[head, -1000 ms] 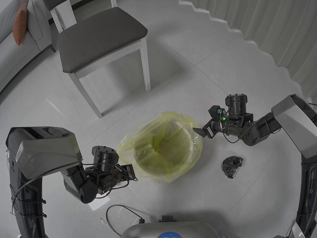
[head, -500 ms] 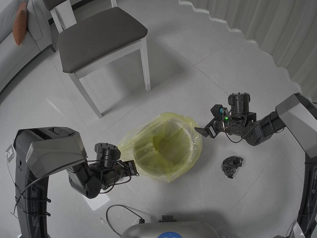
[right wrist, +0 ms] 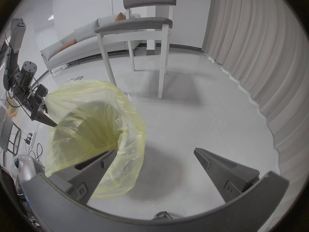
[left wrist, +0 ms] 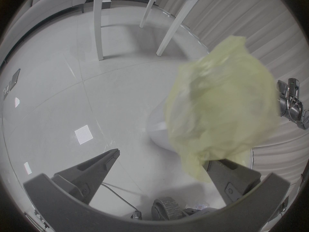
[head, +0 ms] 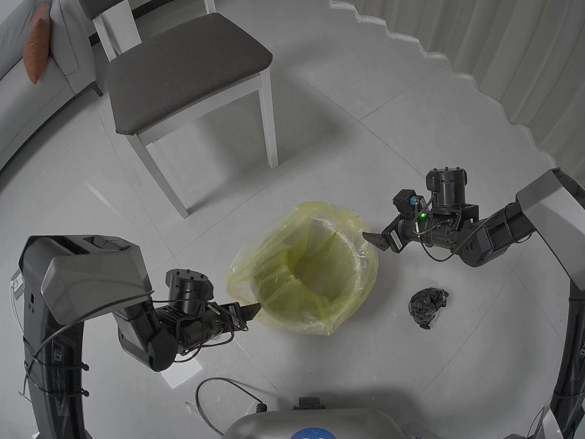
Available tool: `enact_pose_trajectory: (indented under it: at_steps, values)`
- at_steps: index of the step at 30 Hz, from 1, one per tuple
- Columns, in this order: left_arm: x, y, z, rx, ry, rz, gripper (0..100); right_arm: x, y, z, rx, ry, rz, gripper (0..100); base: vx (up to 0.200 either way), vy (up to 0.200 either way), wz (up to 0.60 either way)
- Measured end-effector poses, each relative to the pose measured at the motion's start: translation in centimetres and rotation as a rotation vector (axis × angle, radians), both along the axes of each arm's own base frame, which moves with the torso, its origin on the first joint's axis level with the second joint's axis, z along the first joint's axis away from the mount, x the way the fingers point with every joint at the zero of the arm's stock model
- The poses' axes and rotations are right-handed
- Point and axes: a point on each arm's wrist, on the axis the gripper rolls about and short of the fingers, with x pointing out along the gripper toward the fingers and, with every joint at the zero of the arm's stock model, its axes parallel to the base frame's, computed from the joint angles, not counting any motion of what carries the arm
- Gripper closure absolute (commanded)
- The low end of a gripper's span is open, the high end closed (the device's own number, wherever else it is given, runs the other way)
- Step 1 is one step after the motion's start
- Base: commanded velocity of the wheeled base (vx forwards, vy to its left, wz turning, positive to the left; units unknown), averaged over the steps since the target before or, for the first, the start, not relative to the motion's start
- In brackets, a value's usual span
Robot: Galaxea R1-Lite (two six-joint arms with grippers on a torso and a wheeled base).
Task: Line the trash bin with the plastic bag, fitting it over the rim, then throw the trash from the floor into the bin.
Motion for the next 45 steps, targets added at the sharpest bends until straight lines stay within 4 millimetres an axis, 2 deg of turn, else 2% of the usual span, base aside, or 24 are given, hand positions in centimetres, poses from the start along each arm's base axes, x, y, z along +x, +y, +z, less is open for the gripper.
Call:
enact_pose_trajectory:
  at_steps: [10, 13, 17, 22, 33, 38, 45]
  values:
    - [-3.4, 2.1, 1.5, -0.037, -0.050, -0.040, 0, -0.4, -0.1, 0.4, 0.001, -0.002, 0.001, 0, 0.000, 0.000, 0.00]
    - [-4.4, 2.4, 2.5, -0.029, -0.107, -0.089, 0, -0.5, -0.1, 0.5, 0.001, -0.004, 0.001, 0, 0.000, 0.000, 0.00]
    - [-4.6, 2.6, 4.1, 0.014, -0.189, -0.141, 0, -0.7, -0.1, 0.7, 0.002, -0.006, 0.001, 0, 0.000, 0.000, 0.00]
    - [-3.1, 2.2, 6.0, 0.071, -0.268, -0.189, 0, -1.0, -0.1, 0.9, 0.002, -0.006, 0.005, 0, 0.000, 0.000, 0.00]
    - [2.7, 2.2, 10.4, 0.205, -0.430, -0.293, 0, -1.5, 0.3, 1.3, -0.002, -0.008, 0.019, 0, 0.000, 0.000, 0.00]
    - [4.4, 1.8, 10.7, 0.212, -0.460, -0.313, 0, -1.8, 0.6, 1.3, -0.004, -0.007, 0.028, 0, 0.000, 0.000, 0.00]
    - [4.8, 0.1, 10.0, 0.200, -0.456, -0.352, 0, -2.0, 0.8, 1.1, -0.006, -0.001, 0.034, 0, 0.000, 0.000, 0.00]
